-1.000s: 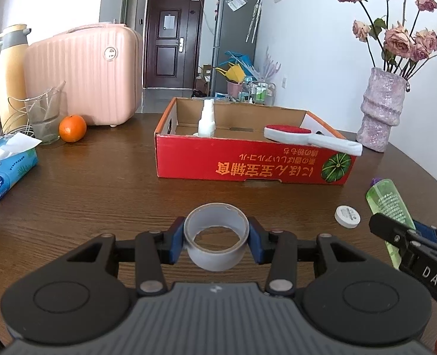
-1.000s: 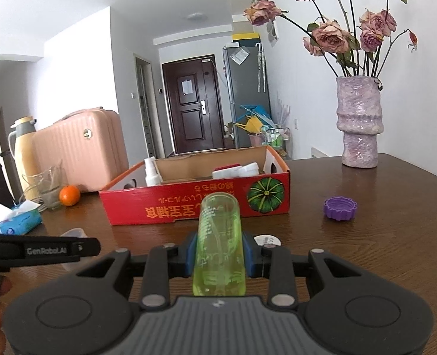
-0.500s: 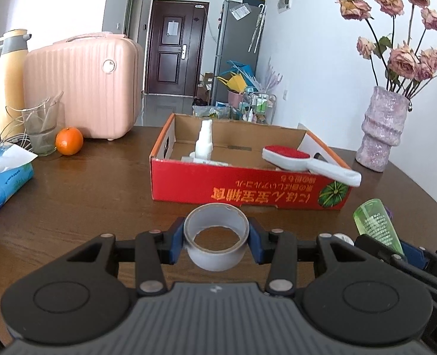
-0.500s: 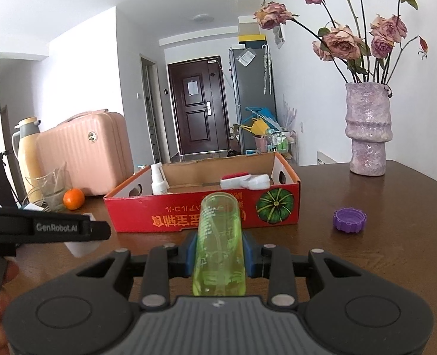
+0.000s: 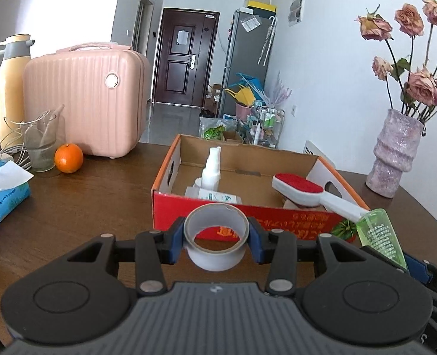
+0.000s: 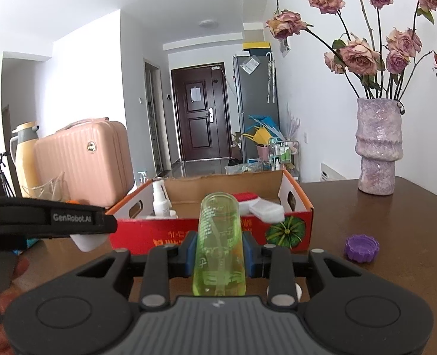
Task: Organize rigid objects
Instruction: 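Carry the tape roll and green bottle with both tools over the box, then open both tools to drop the tape roll and green bottle into the box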
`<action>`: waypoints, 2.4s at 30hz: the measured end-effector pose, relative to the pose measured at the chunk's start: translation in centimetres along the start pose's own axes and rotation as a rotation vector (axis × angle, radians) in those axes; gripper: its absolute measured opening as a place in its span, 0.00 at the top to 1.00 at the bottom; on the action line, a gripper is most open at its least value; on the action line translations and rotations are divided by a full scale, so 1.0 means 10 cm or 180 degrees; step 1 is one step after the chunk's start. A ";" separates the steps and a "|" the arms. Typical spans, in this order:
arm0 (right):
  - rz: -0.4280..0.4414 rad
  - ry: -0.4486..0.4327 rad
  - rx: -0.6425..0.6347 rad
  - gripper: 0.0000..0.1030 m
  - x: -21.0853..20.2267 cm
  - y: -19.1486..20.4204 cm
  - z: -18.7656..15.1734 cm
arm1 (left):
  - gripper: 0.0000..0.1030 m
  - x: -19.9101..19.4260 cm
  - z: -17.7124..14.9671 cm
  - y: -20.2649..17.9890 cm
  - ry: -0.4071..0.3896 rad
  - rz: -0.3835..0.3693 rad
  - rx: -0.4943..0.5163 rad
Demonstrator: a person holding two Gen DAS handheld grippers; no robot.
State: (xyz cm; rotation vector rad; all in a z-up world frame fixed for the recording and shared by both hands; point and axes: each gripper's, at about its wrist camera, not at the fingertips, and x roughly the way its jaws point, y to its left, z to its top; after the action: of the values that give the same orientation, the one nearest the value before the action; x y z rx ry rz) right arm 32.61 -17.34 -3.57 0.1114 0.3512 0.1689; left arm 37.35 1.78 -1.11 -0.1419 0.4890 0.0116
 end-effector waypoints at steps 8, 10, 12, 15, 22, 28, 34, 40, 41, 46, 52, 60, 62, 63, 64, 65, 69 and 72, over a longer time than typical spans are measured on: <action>-0.0025 -0.0082 0.0045 0.70 0.26 0.04 0.14 | 0.57 0.18 0.15 0.02 -0.0101 -0.0027 -0.0069; -0.0035 -0.0091 0.0067 0.70 0.33 0.04 0.16 | 0.57 0.24 0.19 0.04 -0.0096 -0.0033 -0.0088; -0.0046 -0.0092 0.0069 0.70 0.41 0.02 0.18 | 0.57 0.32 0.23 0.06 -0.0083 -0.0026 -0.0109; -0.0067 -0.0099 0.0083 0.70 0.52 0.00 0.21 | 0.57 0.42 0.27 0.09 -0.0067 -0.0013 -0.0137; -0.0056 -0.0079 0.0130 0.70 0.71 -0.02 0.27 | 0.57 0.62 0.37 0.10 -0.0068 0.0002 -0.0128; -0.0042 -0.0063 0.0124 0.70 0.91 0.02 0.34 | 0.57 0.78 0.45 0.06 -0.0095 0.0002 -0.0104; -0.0060 -0.0054 0.0131 0.70 1.11 0.04 0.40 | 0.57 0.97 0.53 0.07 -0.0082 0.0024 -0.0111; -0.0076 -0.0037 0.0161 0.70 1.30 0.05 0.48 | 0.57 1.15 0.60 0.06 -0.0075 0.0030 -0.0090; -0.0078 -0.0035 0.0170 0.70 1.34 0.06 0.49 | 0.57 1.18 0.61 0.05 -0.0067 0.0024 -0.0088; -0.0079 -0.0009 0.0162 0.70 1.50 0.10 0.53 | 0.57 1.30 0.65 0.07 -0.0054 0.0051 -0.0074; -0.0080 0.0031 0.0156 0.70 1.64 0.15 0.57 | 0.57 1.43 0.68 0.05 -0.0037 0.0091 -0.0052; -0.0101 0.0098 0.0202 0.70 1.84 0.14 0.62 | 0.57 1.56 0.69 0.03 -0.0026 0.0134 0.0016; -0.0102 0.0119 0.0212 0.70 1.89 0.14 0.63 | 0.57 1.59 0.71 0.03 -0.0027 0.0139 0.0030; -0.0106 0.0123 0.0217 0.70 1.90 0.14 0.64 | 0.57 1.61 0.71 0.03 -0.0023 0.0144 0.0037; -0.0112 0.0132 0.0220 0.70 1.93 0.14 0.64 | 0.57 1.62 0.71 0.03 -0.0017 0.0147 0.0041; -0.0114 0.0143 0.0222 0.70 1.95 0.14 0.65 | 0.57 1.64 0.72 0.03 -0.0012 0.0153 0.0042; -0.0119 0.0171 0.0232 0.70 2.02 0.16 0.68 | 0.57 1.70 0.73 0.03 -0.0005 0.0170 0.0058; -0.0129 0.0205 0.0233 0.70 2.08 0.17 0.69 | 0.57 1.75 0.73 0.04 0.0014 0.0180 0.0071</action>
State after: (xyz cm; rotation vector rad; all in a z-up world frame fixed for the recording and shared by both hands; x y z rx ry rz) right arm 54.01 -12.44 -3.85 0.1712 0.4238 0.1199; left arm 56.19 2.77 -2.97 -0.1062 0.4973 0.0612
